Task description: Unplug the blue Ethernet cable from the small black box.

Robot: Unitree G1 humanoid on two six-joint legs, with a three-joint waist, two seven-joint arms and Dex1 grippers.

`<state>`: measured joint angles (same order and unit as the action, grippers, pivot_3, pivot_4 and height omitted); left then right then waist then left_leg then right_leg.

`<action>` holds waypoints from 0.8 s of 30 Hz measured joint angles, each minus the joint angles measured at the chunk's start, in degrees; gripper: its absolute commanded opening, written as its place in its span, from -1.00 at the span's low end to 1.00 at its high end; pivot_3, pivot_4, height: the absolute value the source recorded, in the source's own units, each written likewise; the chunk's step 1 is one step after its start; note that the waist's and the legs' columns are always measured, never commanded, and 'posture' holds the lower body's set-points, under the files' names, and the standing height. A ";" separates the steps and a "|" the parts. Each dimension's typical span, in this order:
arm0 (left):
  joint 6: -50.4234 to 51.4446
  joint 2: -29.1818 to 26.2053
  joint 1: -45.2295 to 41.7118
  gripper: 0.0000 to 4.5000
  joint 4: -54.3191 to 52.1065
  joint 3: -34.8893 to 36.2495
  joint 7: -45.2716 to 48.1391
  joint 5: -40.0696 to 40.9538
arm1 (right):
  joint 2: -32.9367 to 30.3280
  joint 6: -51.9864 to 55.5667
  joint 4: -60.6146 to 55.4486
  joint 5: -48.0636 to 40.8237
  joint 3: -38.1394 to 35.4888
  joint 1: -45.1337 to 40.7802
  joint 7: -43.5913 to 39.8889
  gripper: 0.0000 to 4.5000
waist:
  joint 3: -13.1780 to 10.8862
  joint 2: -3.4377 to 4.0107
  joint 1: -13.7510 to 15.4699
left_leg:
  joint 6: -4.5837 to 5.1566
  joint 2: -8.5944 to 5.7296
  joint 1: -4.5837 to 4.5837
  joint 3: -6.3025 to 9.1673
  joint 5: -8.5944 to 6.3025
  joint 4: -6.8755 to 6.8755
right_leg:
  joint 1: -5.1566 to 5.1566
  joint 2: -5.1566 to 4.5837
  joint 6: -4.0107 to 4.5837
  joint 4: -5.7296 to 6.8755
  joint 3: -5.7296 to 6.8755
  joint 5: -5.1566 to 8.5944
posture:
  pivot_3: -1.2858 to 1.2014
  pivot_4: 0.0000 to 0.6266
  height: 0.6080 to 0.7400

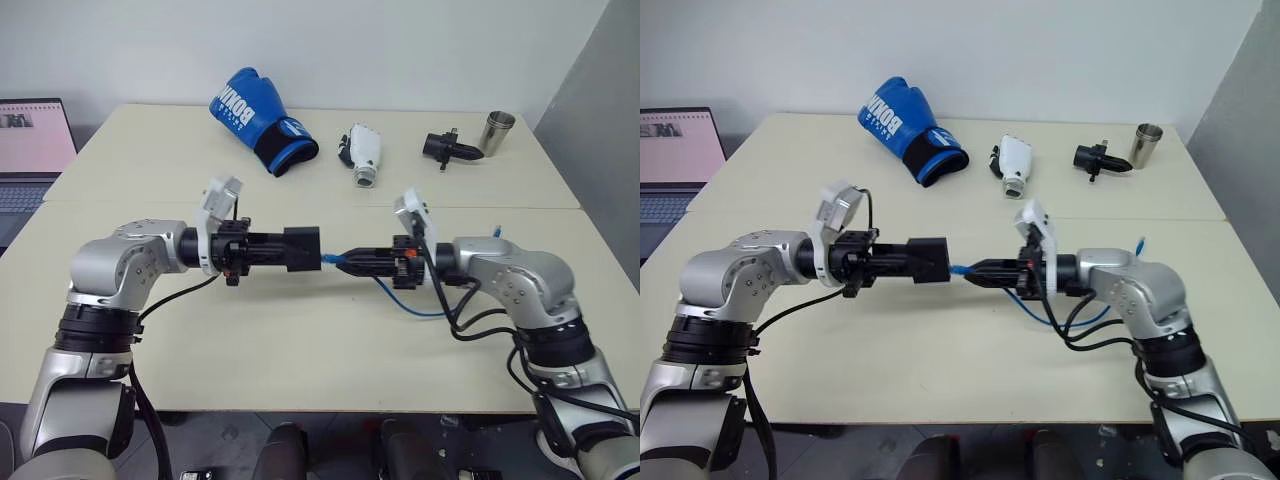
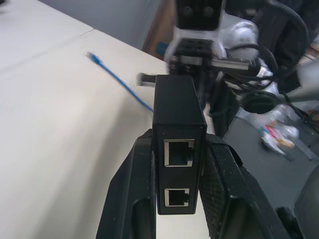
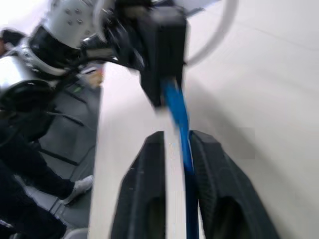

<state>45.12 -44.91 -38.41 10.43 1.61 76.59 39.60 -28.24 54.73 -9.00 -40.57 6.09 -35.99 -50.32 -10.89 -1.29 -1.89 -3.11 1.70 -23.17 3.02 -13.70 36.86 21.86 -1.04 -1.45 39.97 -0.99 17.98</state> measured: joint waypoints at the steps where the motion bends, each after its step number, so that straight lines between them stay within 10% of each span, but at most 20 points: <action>1: 0.15 0.12 -0.05 -0.65 0.05 0.27 -0.15 -0.06 | 0.33 0.41 -0.12 -0.06 -0.30 0.08 0.56 -0.20 | 0.00 0.00 -0.07 | 0.00 0.01 0.01 -0.02 0.00 -0.01 | 0.01 0.00 0.00 0.01 -0.01 0.00 | 0.03 -0.52 1.00; 24: 0.99 2.18 -1.27 -0.65 -0.96 -3.69 3.01 -1.88 | 4.85 -1.98 -1.30 2.35 3.83 -2.44 1.80 -0.06 | 0.00 0.01 -0.04 | 0.00 0.01 -0.26 0.00 0.00 0.02 | 0.27 0.02 0.00 0.03 0.01 0.00 | 0.03 -0.52 1.00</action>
<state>46.11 -42.73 -39.69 9.48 -2.08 79.60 37.72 -23.39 52.74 -10.29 -38.22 9.92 -38.43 -48.52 -10.89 -1.28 -1.93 -3.11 1.70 -23.43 3.02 -13.70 36.88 22.12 -1.02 -1.45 40.00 -0.98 17.98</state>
